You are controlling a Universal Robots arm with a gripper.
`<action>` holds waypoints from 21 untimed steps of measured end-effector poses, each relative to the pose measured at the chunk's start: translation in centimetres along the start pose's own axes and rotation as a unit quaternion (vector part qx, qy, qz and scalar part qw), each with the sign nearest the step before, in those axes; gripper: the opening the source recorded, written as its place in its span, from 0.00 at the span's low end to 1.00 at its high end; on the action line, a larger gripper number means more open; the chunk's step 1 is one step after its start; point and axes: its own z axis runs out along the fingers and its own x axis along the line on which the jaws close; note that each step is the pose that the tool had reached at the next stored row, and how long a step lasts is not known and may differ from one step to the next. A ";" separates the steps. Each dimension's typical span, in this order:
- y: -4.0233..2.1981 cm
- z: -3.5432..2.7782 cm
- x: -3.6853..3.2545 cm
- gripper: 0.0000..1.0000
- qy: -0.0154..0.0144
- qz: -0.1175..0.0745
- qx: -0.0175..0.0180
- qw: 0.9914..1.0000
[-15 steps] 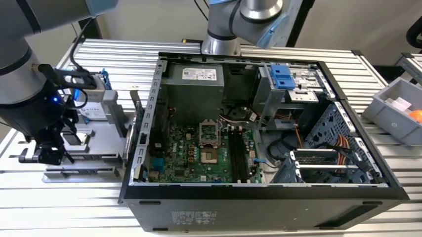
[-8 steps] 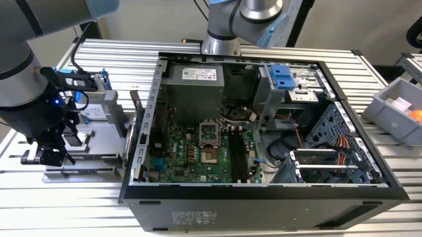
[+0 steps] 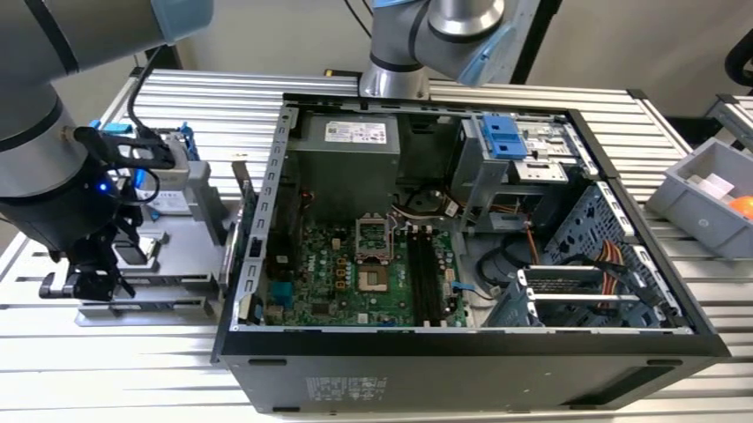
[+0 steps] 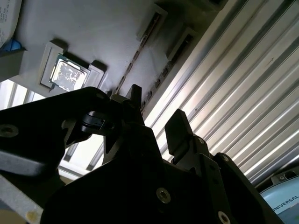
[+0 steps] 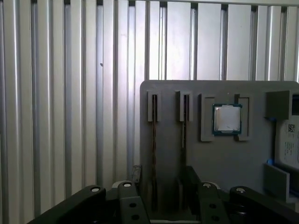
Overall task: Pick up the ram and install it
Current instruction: 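Pick up the ram and move it above insertion slot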
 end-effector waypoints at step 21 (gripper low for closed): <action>-0.03 1.74 0.08 1.00 0.000 0.000 0.000 1.000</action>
